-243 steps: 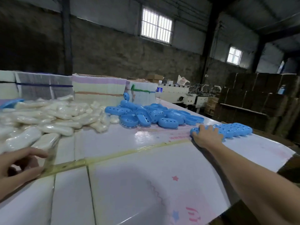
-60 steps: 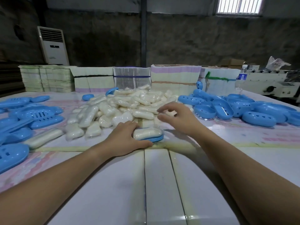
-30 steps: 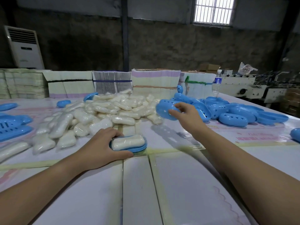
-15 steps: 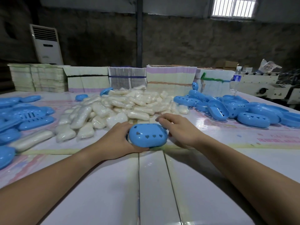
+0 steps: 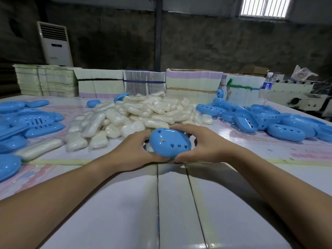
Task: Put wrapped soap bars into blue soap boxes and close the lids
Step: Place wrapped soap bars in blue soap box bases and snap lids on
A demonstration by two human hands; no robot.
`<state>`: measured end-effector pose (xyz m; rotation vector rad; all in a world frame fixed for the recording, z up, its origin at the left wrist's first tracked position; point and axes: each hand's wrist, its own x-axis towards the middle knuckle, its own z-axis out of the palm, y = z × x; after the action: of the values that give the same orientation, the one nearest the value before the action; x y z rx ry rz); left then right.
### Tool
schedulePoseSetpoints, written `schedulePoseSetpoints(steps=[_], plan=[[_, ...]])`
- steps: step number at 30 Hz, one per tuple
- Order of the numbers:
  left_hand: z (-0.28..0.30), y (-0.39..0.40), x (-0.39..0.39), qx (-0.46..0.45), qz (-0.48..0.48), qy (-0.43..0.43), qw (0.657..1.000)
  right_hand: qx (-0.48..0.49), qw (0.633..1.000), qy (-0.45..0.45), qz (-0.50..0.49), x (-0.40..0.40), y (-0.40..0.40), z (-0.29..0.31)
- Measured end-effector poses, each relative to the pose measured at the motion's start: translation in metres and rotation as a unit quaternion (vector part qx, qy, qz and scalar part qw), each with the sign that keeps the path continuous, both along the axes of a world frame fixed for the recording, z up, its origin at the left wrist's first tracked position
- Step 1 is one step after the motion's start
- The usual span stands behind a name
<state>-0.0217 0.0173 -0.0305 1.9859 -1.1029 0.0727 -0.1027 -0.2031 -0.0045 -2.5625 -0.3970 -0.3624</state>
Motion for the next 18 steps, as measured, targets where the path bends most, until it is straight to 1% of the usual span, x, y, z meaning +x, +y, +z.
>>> schedulePoseSetpoints(steps=[2, 4, 9, 14, 18], plan=[[-0.0011, -0.0010, -0.0013, 0.015, -0.005, 0.000, 1.000, -0.027, 0.999, 0.027, -0.018, 0.0011, -0.0026, -0.0013], [-0.0022, -0.0015, 0.0001, 0.019, 0.004, 0.007, 1.000, -0.029, 0.998, 0.052, -0.027, 0.0021, -0.0031, -0.0029], [-0.0039, 0.0006, 0.0058, 0.023, 0.039, 0.020, 0.999, -0.007, 0.997, 0.066, -0.024, 0.0022, 0.0006, -0.0045], [-0.0028, 0.0006, 0.0050, 0.020, 0.043, 0.032, 0.998, 0.014, 0.996, 0.084, -0.039, 0.0044, 0.0021, -0.0054], [-0.0022, 0.0006, 0.0039, 0.021, 0.053, 0.033, 0.998, -0.014, 0.995, 0.094, -0.036, 0.0049, 0.0025, -0.0070]])
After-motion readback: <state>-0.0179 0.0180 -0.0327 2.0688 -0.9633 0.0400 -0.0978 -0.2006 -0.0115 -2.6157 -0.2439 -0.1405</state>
